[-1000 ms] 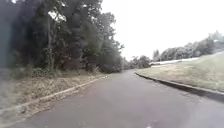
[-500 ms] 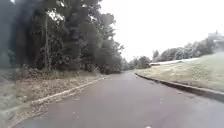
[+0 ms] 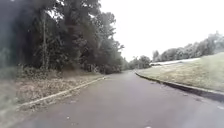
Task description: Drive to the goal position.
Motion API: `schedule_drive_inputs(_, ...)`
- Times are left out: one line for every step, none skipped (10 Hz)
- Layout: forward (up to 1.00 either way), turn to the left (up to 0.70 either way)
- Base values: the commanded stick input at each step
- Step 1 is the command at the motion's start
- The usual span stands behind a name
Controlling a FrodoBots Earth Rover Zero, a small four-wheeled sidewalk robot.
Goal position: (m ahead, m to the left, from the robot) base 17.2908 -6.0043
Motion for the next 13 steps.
schedule_drive_inputs(0.45,0.00)
schedule_drive_inputs(0.45,0.00)
schedule_drive_inputs(0.45,0.00)
schedule_drive_inputs(0.45,0.00)
schedule_drive_inputs(0.45,0.00)
schedule_drive_inputs(0.45,0.00)
schedule_drive_inputs(0.45,0.00)
schedule_drive_inputs(0.45,0.00)
schedule_drive_inputs(0.45,0.00)
schedule_drive_inputs(0.45,0.00)
schedule_drive_inputs(0.45,0.00)
schedule_drive_inputs(0.45,0.00)
schedule_drive_inputs(0.45,0.00)
